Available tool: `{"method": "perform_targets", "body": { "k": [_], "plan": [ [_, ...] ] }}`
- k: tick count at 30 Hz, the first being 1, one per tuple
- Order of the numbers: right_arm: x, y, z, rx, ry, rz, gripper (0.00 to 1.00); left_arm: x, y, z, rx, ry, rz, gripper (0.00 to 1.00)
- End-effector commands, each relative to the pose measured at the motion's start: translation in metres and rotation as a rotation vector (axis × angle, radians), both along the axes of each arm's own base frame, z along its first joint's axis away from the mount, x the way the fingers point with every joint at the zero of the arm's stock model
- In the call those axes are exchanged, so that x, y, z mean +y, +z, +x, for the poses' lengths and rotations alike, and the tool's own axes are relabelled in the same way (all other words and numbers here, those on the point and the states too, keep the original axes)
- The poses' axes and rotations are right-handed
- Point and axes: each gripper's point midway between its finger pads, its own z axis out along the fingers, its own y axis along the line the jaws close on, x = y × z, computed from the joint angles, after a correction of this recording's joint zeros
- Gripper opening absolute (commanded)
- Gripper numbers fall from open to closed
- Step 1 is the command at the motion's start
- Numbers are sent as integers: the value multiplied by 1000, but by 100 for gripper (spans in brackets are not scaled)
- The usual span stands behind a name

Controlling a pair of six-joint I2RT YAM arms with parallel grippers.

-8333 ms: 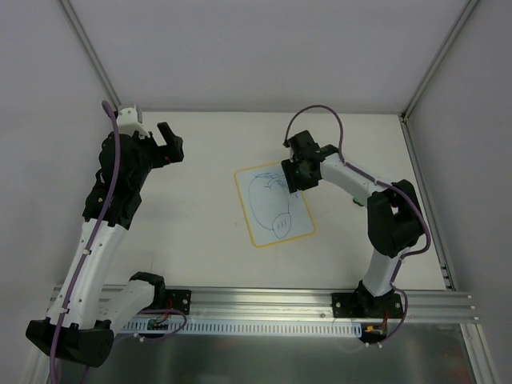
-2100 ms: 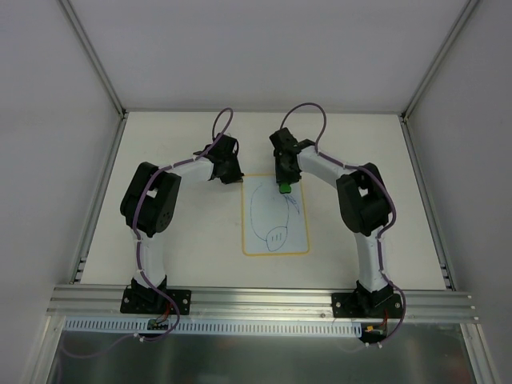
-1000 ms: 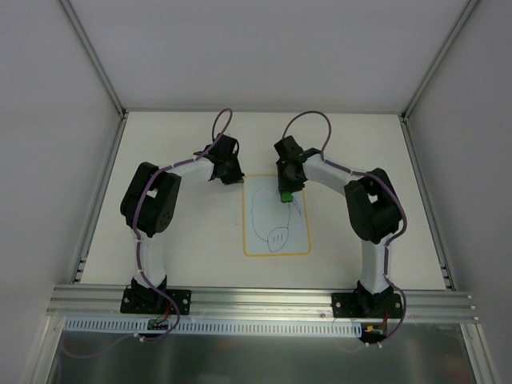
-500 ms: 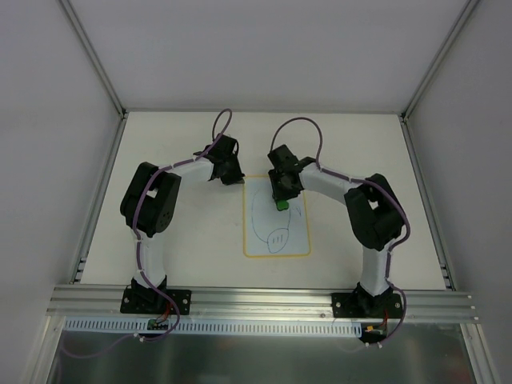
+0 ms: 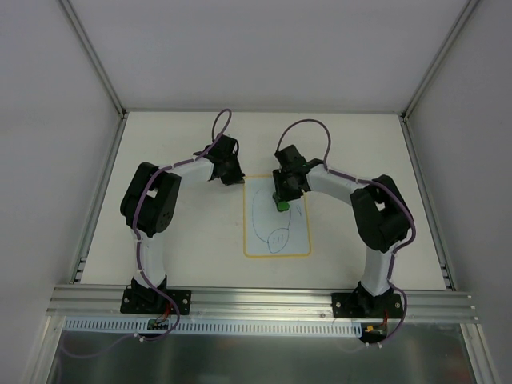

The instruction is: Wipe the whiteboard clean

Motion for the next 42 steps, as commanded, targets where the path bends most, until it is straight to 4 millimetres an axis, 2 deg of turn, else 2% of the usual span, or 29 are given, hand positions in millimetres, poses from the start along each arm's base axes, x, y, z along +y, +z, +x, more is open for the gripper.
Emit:
{"method": "perform_targets", "body": {
  "k": [1, 5, 10, 16, 18, 22, 25, 26, 28, 31, 35, 39, 42],
  "plan": [
    [-85, -35, -27, 130, -143, -205, 0, 11, -26, -27, 114, -5, 60, 0],
    [-104, -43, -46, 158, -156, -232, 0, 10, -25, -27, 112, -7, 56, 0],
    [-104, -45, -65, 187, -141, -191, 0, 10, -23, -26, 107, -5, 57, 0],
    [-64, -42, -99, 237, 73, -106, 0, 9, -21, -24, 101, -3, 51, 0],
    [-42, -40, -117, 271, 147, -58, 0, 9, -20, -22, 100, 0, 50, 0],
    [-22, -37, -140, 282, 286, -51, 0, 8, -19, -22, 98, 1, 47, 0],
    [-21, -36, -139, 267, 290, -68, 0, 7, -20, -21, 99, -1, 48, 0],
    [-26, -37, -134, 245, 261, -100, 0, 7, -19, -20, 97, 1, 47, 0],
    [-39, -39, -129, 233, 213, -144, 0, 8, -19, -19, 94, 2, 48, 0],
    [-68, -42, -119, 241, 39, -177, 0, 9, -17, -16, 87, 3, 47, 0],
    [-101, -41, -96, 204, -126, -215, 0, 7, -12, -11, 71, -9, 44, 0],
    [-116, -39, -73, 162, -215, -248, 0, 3, -10, -9, 68, -22, 31, 0],
    [-110, -34, -57, 138, -212, -241, 0, 0, -9, -9, 70, -34, 18, 0]
  ]
}}
